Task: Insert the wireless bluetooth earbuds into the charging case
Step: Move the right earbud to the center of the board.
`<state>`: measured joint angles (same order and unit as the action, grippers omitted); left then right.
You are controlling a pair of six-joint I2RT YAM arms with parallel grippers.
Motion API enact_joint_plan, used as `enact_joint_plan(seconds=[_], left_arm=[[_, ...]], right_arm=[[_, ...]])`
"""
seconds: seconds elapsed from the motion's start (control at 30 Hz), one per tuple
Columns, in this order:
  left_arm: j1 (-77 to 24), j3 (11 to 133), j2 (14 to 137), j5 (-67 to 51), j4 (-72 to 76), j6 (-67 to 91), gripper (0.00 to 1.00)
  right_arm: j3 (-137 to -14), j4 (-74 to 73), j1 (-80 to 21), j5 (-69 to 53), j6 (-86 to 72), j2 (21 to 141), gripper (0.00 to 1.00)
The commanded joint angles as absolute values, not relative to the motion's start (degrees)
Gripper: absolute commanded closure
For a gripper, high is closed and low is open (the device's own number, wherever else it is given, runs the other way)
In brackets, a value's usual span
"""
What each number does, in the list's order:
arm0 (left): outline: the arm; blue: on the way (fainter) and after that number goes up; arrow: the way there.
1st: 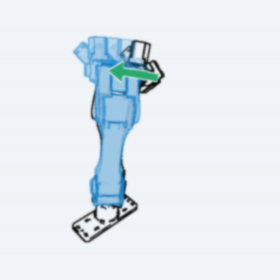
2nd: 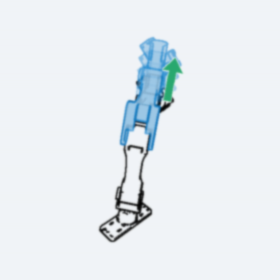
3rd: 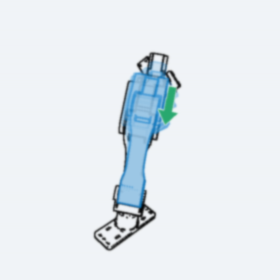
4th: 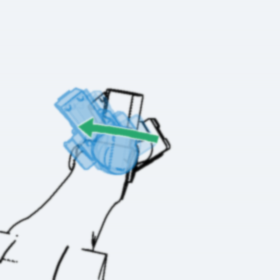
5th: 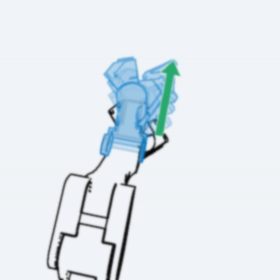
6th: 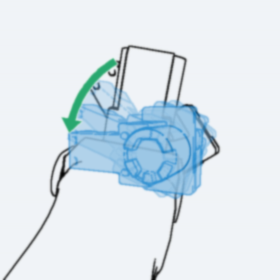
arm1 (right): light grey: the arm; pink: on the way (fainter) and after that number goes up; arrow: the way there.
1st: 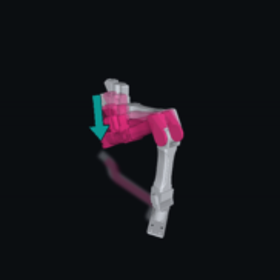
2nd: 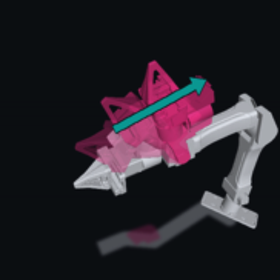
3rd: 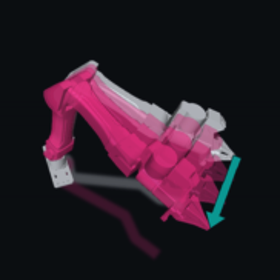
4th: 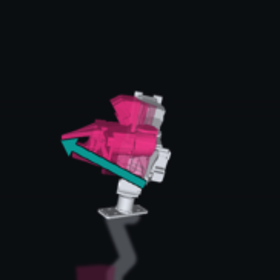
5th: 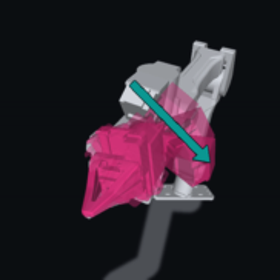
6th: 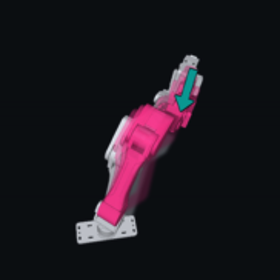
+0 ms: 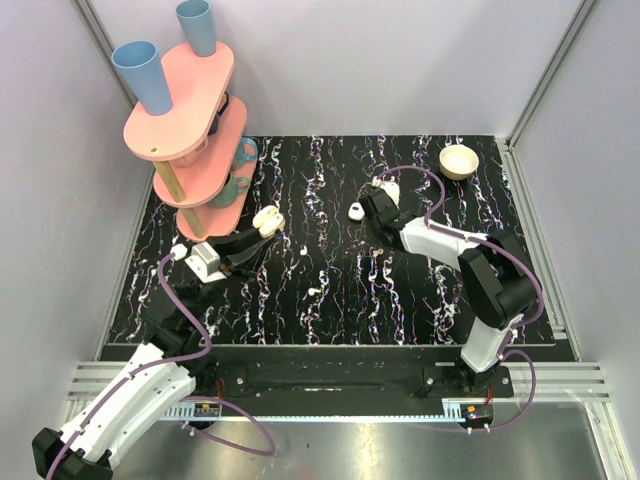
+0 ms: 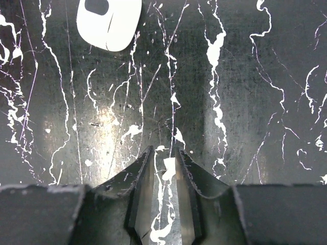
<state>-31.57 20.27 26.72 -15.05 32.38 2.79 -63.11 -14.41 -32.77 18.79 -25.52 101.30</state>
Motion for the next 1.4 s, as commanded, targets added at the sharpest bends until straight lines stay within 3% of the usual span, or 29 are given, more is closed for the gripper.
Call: enact_joint_plan(seconds=[0.0,0.33,0.73,1.37], left_arm=[[-31.7,22.7,25.7,-13.9,33.0,1.6,1.00],[-31.7,22.2,25.8,-13.9,33.9,2.3,1.00],[-31.7,22.2,25.2,-13.3,33.5,2.0,1.00],[-31.7,22.5,26.3,-14.0,33.9,2.3,1.00]], right_arm=[[-64.5,-14.9,-32.1,20.9,-26.3,99.3,0.71],[-53.1,-10.6,-30.1,17.3,-47.2,88.6,0.77],[-54.0,-10.5,-29.9,15.6,-49.0,91.6,0.91],[-52.4,-12.2,-29.4,16.4,-49.2,93.7,0.93]])
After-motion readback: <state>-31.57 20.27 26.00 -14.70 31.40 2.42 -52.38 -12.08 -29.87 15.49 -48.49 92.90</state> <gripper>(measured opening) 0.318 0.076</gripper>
